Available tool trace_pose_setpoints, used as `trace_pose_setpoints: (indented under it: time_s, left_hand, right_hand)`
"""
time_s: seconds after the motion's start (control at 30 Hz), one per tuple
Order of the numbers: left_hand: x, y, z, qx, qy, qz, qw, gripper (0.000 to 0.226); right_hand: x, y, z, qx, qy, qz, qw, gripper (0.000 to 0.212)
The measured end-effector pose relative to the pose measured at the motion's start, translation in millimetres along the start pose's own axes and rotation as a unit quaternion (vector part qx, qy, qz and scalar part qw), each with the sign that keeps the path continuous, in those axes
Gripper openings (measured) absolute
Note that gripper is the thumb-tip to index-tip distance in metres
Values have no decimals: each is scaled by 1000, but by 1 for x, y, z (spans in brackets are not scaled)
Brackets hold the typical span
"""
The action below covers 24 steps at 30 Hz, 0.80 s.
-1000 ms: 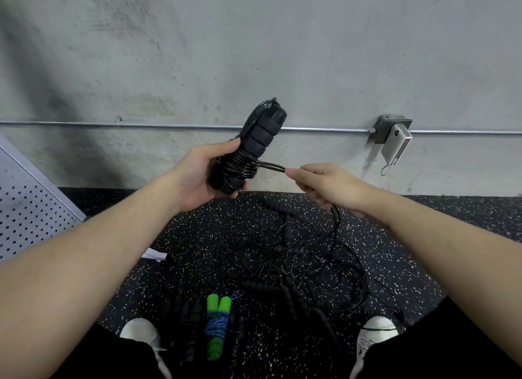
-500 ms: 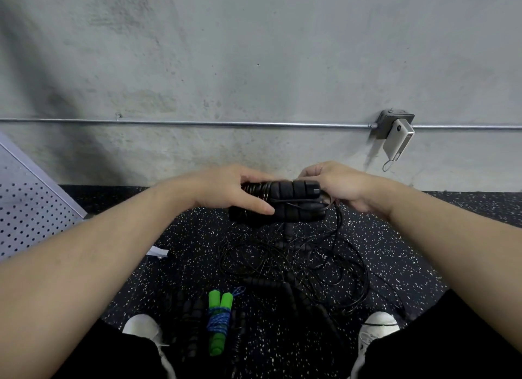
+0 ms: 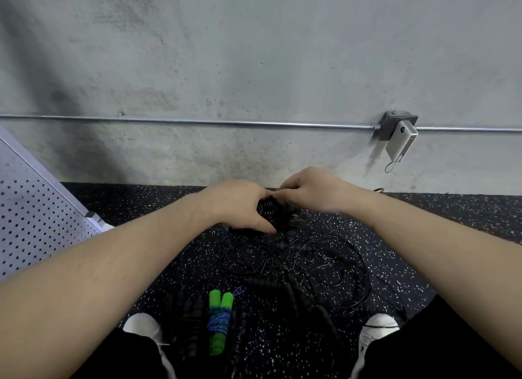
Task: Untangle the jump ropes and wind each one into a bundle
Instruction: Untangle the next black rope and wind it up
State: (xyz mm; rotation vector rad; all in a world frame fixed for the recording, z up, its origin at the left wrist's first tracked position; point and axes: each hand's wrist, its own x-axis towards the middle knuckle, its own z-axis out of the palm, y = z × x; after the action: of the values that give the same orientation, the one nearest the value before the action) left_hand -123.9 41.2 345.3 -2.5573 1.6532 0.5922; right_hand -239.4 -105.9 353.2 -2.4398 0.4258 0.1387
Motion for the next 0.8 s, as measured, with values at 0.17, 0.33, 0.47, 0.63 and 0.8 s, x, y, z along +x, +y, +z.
trace_pose_setpoints:
  time_s: [0.17, 0.33, 0.47, 0.63, 0.8]
  left_hand:
    - [1, -3, 9, -86, 62, -77, 991, 49]
    - [2, -14, 6, -247, 116, -117, 955, 45]
    - [2, -12, 6, -496, 109, -136, 850, 40]
    - [-2, -11, -1, -630, 87, -133, 760, 47]
    - [-8, -8, -5, -691, 55, -104, 713, 65]
  right_hand:
    - [-5, -5, 3, 70, 10, 10, 997, 25]
    - [-6, -13, -2, 133, 35, 123, 983, 47]
    - [-9, -16, 0, 227, -6, 104, 968, 35]
    - [-9, -8, -1, 291, -40, 74, 953, 27]
    - [-11, -5, -6, 270, -29, 60, 961, 31]
